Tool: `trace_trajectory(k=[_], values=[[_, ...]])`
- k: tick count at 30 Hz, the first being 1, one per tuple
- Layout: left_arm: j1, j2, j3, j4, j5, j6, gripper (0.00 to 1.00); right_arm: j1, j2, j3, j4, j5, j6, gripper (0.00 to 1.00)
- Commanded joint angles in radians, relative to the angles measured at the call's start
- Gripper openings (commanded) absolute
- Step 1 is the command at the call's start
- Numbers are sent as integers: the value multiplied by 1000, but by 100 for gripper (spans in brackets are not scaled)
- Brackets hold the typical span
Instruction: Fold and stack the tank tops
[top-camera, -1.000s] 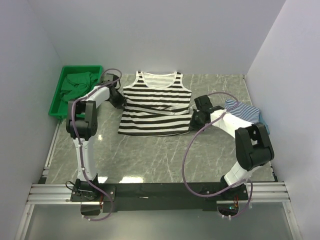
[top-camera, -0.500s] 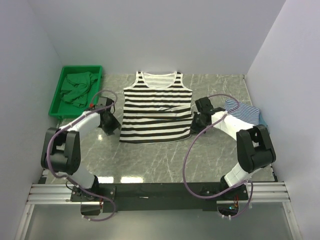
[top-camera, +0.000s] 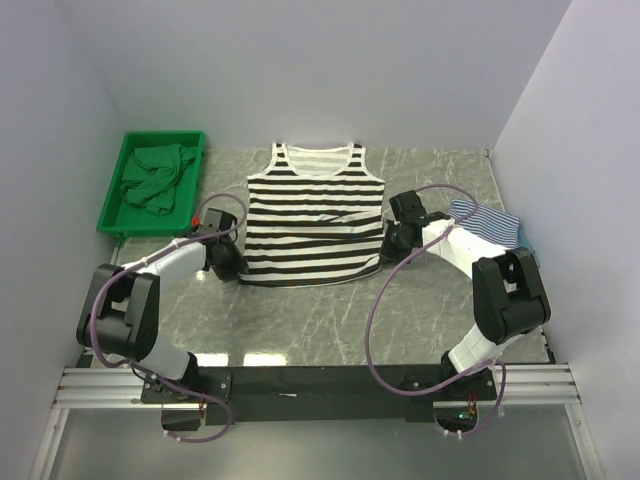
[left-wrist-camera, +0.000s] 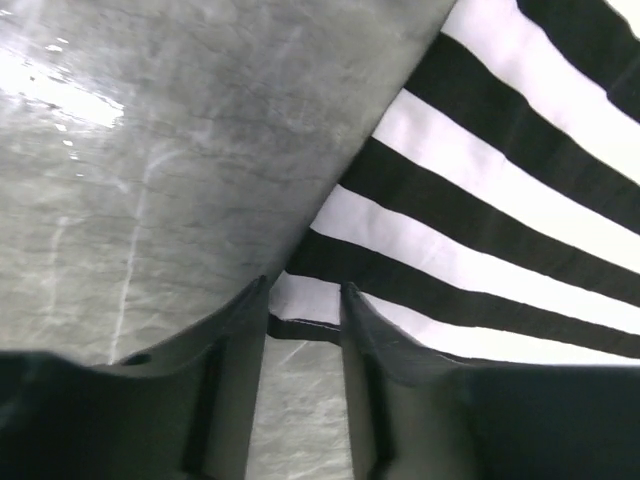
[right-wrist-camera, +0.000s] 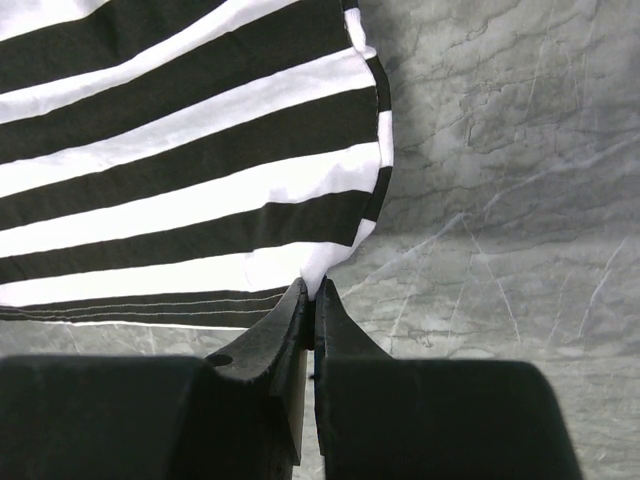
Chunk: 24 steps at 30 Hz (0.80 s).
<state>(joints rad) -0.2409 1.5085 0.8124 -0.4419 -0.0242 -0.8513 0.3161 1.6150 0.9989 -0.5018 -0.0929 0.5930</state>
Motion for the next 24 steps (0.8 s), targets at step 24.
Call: trace_trajectory(k=[24], values=[[147, 9, 261, -143, 293, 60, 1, -103, 40, 133, -202, 160, -127, 0]])
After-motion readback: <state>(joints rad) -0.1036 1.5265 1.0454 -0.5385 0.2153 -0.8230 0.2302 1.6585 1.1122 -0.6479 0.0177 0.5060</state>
